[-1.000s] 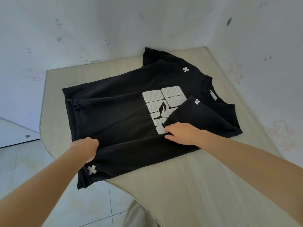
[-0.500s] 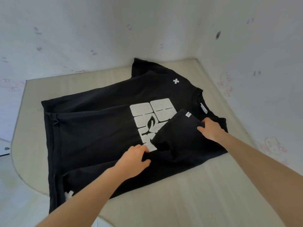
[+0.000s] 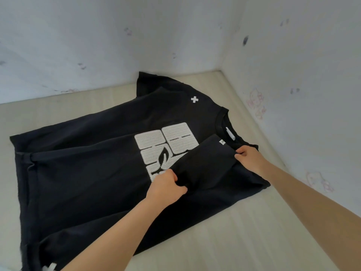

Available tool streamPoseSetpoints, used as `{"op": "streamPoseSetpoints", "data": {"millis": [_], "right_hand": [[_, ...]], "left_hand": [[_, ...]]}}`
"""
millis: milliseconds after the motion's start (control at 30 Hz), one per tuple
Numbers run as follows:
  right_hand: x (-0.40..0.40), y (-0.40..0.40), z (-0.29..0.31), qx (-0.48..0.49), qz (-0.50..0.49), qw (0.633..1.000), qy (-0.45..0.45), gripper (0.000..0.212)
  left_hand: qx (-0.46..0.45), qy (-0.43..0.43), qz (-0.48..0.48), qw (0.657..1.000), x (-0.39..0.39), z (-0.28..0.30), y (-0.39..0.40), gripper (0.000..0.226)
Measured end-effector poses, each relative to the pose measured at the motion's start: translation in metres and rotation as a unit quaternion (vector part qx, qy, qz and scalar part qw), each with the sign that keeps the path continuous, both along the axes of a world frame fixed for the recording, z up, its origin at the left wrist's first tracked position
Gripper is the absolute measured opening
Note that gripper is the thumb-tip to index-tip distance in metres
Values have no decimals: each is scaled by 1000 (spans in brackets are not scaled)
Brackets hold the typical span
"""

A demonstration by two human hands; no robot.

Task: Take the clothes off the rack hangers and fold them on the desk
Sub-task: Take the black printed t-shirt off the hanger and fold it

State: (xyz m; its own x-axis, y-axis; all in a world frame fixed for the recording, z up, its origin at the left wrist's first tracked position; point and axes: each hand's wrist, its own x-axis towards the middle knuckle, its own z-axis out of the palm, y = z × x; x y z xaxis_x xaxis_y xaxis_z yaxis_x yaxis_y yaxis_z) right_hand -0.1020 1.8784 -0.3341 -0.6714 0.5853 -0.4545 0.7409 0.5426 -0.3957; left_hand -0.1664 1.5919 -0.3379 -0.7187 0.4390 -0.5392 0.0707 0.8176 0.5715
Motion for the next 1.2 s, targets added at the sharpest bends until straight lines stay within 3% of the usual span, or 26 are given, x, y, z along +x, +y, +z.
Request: {"op": "streamPoseSetpoints", "data": {"millis": [133, 333, 500, 567, 700, 900, 1100, 1200], "right_hand": [[-10, 1, 8, -50, -14, 998, 17, 21], [-15, -6, -1, -24, 35, 998, 37, 19], [-4, -2, 3, 96, 154, 982, -50, 13], [-9, 1, 11, 136, 182, 972, -59, 15], [-52, 10, 27, 132, 158, 979, 11, 22], [-141, 17, 37, 98, 171, 980, 37, 34], [-226, 20, 26, 106, 158, 980, 63, 30], [-257, 21, 18, 70, 129, 988, 46, 49]], "left_hand": [[75, -79, 171, 979, -9, -1, 25, 51], [95, -32, 201, 974, -7, -11, 37, 46], [52, -24, 144, 988, -22, -11, 29, 39], [19, 27, 113, 993, -42, -5, 22, 30], [-31, 147, 94, 984, -111, 12, 5, 22], [-8, 273, 48, 961, -208, 22, -16, 26], [-14, 287, 53, 956, -261, 13, -10, 42], [-13, 241, 48, 969, -270, 5, -9, 42]]}}
